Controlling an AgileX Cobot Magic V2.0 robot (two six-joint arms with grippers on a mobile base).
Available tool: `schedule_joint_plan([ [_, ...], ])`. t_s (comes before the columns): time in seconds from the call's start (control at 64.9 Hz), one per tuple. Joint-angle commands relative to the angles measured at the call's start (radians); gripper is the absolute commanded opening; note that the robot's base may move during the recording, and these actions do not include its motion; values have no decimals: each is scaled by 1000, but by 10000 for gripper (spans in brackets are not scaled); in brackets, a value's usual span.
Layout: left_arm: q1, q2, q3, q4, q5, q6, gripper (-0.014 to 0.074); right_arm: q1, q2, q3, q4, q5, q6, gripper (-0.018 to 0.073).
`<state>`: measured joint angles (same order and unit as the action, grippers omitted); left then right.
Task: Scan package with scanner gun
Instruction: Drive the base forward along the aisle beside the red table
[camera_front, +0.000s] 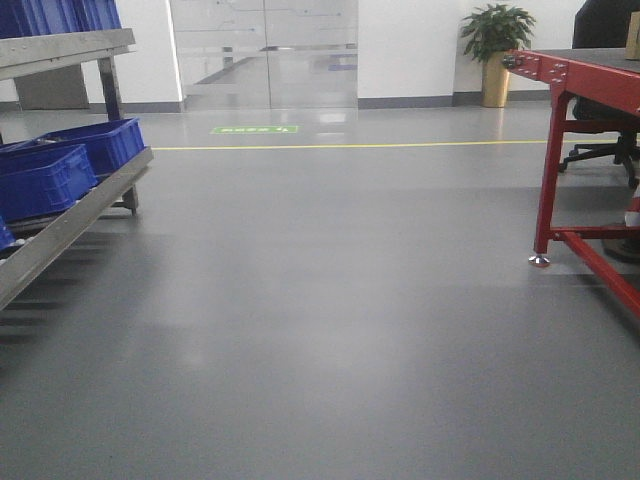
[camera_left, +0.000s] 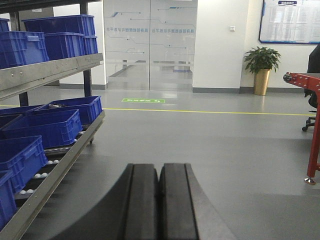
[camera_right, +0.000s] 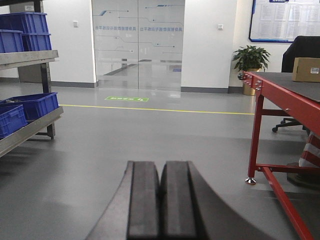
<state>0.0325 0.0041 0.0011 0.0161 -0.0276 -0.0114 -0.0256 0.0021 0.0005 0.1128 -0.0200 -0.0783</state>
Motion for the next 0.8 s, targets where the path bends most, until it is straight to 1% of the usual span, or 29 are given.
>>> schedule_joint_plan([
  [0.0, -7, -4, -1, -2, -15, 2, -111, -2, -2, -1, -6, -9, 1, -162],
  [0.786, -7, -4, -1, -2, -15, 2, -111, -2, -2, -1, -6, -9, 1, -162],
])
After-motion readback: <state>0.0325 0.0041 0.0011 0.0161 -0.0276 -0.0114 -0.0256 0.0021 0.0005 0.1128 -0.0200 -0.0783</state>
